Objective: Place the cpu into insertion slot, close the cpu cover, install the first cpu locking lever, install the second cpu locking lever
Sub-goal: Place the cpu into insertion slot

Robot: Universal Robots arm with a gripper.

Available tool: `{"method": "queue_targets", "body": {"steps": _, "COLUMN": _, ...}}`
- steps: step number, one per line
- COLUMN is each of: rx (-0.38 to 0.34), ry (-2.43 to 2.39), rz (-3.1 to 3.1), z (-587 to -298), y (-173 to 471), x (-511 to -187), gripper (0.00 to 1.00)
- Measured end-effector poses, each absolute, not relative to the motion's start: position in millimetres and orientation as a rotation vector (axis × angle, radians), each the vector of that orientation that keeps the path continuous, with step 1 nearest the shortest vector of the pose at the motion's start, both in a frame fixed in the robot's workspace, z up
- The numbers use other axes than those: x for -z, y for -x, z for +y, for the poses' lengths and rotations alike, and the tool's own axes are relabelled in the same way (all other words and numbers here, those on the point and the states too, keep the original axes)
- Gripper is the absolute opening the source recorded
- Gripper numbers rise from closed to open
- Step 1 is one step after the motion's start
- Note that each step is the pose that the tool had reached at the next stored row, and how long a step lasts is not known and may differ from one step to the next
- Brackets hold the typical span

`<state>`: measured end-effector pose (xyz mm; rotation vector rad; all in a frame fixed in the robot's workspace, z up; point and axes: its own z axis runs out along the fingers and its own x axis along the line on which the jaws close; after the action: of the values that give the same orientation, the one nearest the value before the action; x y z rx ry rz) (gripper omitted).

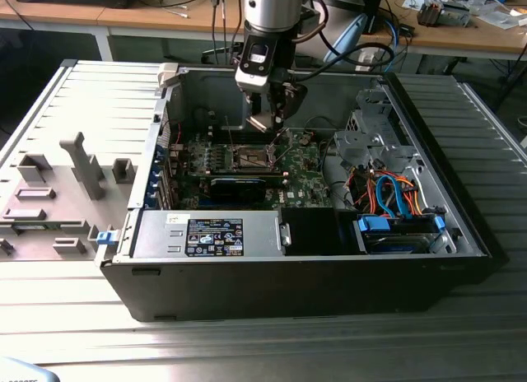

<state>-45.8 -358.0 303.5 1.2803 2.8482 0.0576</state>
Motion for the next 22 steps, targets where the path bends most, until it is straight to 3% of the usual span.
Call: {"method": "queue_targets", "body": {"steps": 22, "rx": -0.056, "ry": -1.395, "rz": 2.792, "z": -358.1, "y": 45.8, "x": -302.2, "gripper": 0.55}}
